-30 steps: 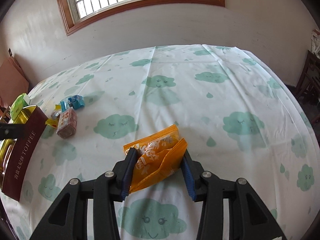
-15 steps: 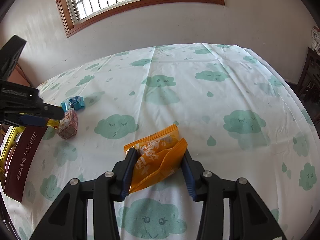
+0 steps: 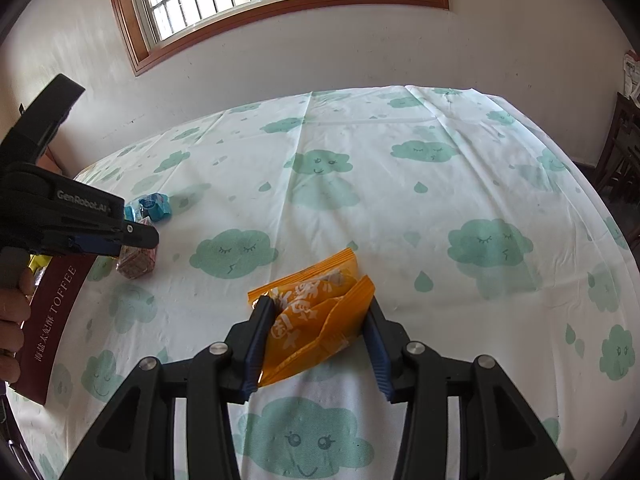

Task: Organize snacks
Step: 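Grasp the pink-printed pack with the left tool while the right tool holds the orange bag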

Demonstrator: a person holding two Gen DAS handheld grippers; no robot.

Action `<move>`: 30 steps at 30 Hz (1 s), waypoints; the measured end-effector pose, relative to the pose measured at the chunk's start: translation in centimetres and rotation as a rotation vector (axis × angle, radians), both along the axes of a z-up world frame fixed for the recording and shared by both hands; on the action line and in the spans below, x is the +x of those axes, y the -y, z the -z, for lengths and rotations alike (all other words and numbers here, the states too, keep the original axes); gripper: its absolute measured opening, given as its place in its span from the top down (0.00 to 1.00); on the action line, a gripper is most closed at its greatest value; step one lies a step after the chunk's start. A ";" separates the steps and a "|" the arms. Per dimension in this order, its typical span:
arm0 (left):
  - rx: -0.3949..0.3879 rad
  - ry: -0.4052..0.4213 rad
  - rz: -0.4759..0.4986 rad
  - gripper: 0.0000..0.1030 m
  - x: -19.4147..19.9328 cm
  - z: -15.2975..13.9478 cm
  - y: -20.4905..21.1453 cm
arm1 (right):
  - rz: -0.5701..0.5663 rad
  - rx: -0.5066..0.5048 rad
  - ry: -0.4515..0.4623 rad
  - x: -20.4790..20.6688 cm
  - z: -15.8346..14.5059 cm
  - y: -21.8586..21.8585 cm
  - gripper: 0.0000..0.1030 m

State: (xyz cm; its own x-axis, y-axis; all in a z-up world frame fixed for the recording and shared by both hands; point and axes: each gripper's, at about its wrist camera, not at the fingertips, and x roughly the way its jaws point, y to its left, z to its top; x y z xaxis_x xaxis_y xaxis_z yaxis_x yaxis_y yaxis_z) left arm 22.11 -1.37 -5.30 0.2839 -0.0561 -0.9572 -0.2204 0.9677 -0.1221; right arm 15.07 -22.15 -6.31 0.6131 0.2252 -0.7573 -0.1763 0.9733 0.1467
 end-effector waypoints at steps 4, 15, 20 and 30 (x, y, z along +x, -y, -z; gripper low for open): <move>0.021 0.002 0.015 0.70 -0.2 0.3 0.0 | 0.000 0.001 0.000 0.0 0.0 0.0 0.56; 0.053 -0.011 0.067 0.74 -2.4 0.0 0.0 | 0.000 0.001 0.000 0.0 0.0 0.0 0.56; 0.037 -0.003 0.100 0.74 -4.1 -0.9 0.2 | 0.000 0.001 0.000 0.0 0.0 0.0 0.56; 0.054 0.070 0.177 0.74 -7.0 -4.6 0.4 | 0.000 0.000 0.000 0.0 0.0 0.0 0.56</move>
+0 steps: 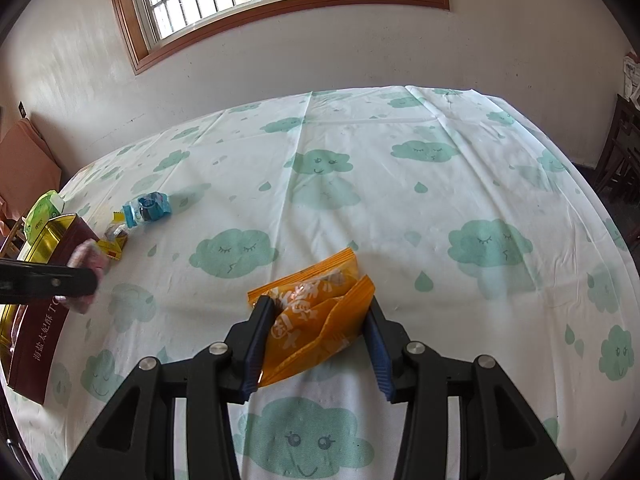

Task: Organize snacks
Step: 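Grasp the pink-printed pack with the left tool while the right tool holds the orange bag, then carry the pink-printed pack with the left tool over the tin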

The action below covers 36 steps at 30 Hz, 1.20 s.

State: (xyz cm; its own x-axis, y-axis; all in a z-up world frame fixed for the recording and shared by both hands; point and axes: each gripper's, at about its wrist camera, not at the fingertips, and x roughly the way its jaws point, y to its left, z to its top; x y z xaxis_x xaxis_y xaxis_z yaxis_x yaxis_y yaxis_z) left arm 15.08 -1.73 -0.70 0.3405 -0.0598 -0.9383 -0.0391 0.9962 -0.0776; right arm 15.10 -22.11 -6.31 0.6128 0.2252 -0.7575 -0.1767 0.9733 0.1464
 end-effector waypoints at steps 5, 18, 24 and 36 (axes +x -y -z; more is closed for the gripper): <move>0.036 0.048 0.016 0.74 -1.1 -1.7 -1.2 | 0.000 0.000 0.000 0.0 0.0 0.0 0.56; 0.103 0.086 -0.002 0.74 -2.5 -2.9 -6.4 | 0.000 0.000 0.000 0.0 0.0 0.0 0.56; 0.109 0.100 -0.032 0.74 -2.6 -3.1 -9.2 | 0.000 0.000 0.000 0.0 0.0 0.0 0.56; 0.121 0.059 -0.084 0.74 -2.1 -1.4 -15.3 | 0.000 0.001 0.000 0.0 0.0 0.0 0.56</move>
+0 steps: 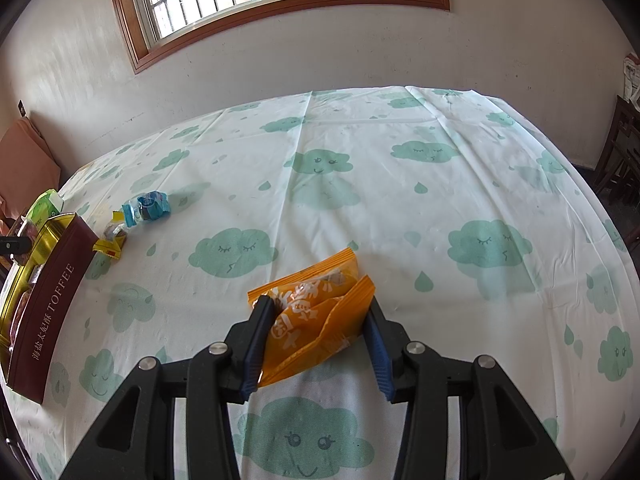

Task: Organize snacks
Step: 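Carry the pink-printed pack with the left tool over the tin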

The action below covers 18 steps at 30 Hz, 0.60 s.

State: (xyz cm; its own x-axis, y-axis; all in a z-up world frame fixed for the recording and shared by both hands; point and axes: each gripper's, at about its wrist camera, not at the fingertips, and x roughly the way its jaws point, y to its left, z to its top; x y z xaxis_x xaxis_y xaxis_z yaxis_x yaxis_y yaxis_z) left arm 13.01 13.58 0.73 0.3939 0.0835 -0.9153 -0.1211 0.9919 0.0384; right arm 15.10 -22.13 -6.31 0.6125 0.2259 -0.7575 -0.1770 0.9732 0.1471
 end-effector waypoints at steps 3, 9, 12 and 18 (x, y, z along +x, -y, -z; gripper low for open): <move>0.016 -0.012 0.013 0.86 -0.4 0.4 -0.9 | 0.000 0.000 0.000 0.0 0.0 0.0 0.56; 0.021 -0.022 0.019 0.85 -0.8 1.2 -2.0 | 0.000 0.000 0.000 0.0 0.0 0.0 0.56; 0.013 -0.028 0.021 0.85 -1.0 1.7 -2.1 | 0.000 -0.001 0.000 0.0 0.0 0.0 0.56; -0.010 -0.028 0.014 0.81 -1.4 2.1 -2.2 | 0.000 0.000 0.000 0.0 0.0 0.0 0.56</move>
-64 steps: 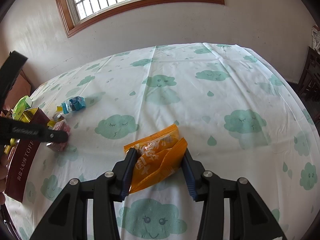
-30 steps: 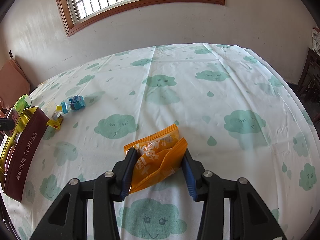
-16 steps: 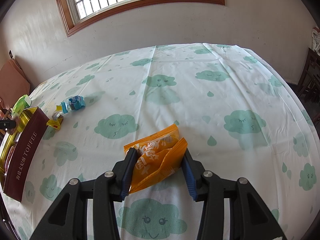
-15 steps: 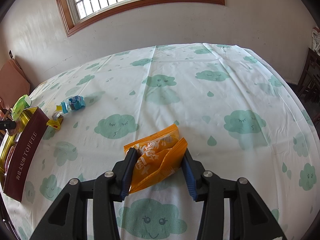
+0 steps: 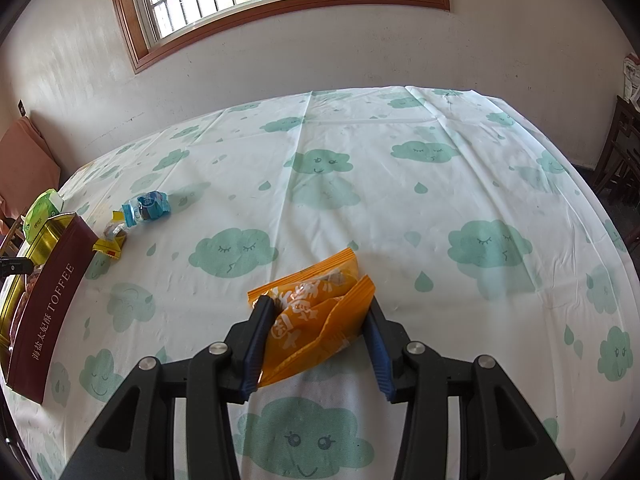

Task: Organize snacks
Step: 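Carry the pink-printed pack with the left tool over the tin, then lower the pink-printed pack into the tin and open the left tool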

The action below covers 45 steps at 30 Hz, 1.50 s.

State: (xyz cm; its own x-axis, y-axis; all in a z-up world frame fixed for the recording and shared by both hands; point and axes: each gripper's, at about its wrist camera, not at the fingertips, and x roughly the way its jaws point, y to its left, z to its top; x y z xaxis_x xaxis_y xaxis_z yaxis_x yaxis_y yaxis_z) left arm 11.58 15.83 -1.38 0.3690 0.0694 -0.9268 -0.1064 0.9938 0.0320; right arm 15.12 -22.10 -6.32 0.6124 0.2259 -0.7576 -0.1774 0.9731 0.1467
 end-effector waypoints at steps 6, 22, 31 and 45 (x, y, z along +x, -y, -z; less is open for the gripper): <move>-0.013 -0.008 -0.006 0.79 -0.6 0.7 -0.1 | 0.000 -0.002 0.000 0.0 0.0 0.0 0.55; -0.027 0.008 -0.015 0.76 -1.5 0.8 -0.7 | -0.001 -0.004 0.000 0.0 0.0 -0.1 0.55; -0.023 0.022 -0.018 0.63 -2.0 0.5 -0.9 | -0.001 -0.005 0.000 0.0 0.0 -0.1 0.54; 0.011 0.063 -0.007 0.48 -3.0 -0.2 -0.6 | -0.002 -0.007 0.000 0.0 0.1 -0.2 0.54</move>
